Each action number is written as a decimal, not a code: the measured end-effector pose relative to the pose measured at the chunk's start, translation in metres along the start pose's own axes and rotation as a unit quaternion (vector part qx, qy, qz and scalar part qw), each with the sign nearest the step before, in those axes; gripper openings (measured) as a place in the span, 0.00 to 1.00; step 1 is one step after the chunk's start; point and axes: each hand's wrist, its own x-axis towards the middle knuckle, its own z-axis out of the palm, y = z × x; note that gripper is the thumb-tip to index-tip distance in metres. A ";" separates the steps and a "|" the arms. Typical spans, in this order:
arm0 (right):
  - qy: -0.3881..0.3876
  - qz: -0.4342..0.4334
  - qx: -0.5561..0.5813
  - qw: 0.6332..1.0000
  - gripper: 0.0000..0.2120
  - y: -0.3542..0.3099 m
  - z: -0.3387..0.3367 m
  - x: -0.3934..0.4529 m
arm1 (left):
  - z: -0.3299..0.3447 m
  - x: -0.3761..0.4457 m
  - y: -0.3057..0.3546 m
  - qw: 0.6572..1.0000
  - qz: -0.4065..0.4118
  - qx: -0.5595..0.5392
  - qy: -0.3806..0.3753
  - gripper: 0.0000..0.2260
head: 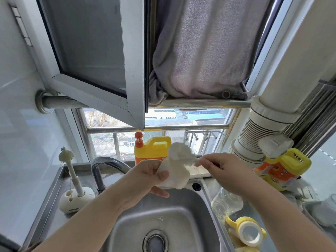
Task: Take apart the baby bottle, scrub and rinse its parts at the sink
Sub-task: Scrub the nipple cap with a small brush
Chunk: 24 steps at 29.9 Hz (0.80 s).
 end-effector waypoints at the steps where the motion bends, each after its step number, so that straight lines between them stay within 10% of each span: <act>1: -0.021 -0.012 0.001 1.000 0.11 -0.002 0.001 -0.001 | 0.000 -0.001 0.001 1.000 -0.004 -0.003 -0.005 0.06; 24: 0.018 -0.012 0.007 1.000 0.10 0.004 -0.005 -0.007 | -0.002 -0.007 0.005 0.992 -0.003 -0.121 0.027 0.14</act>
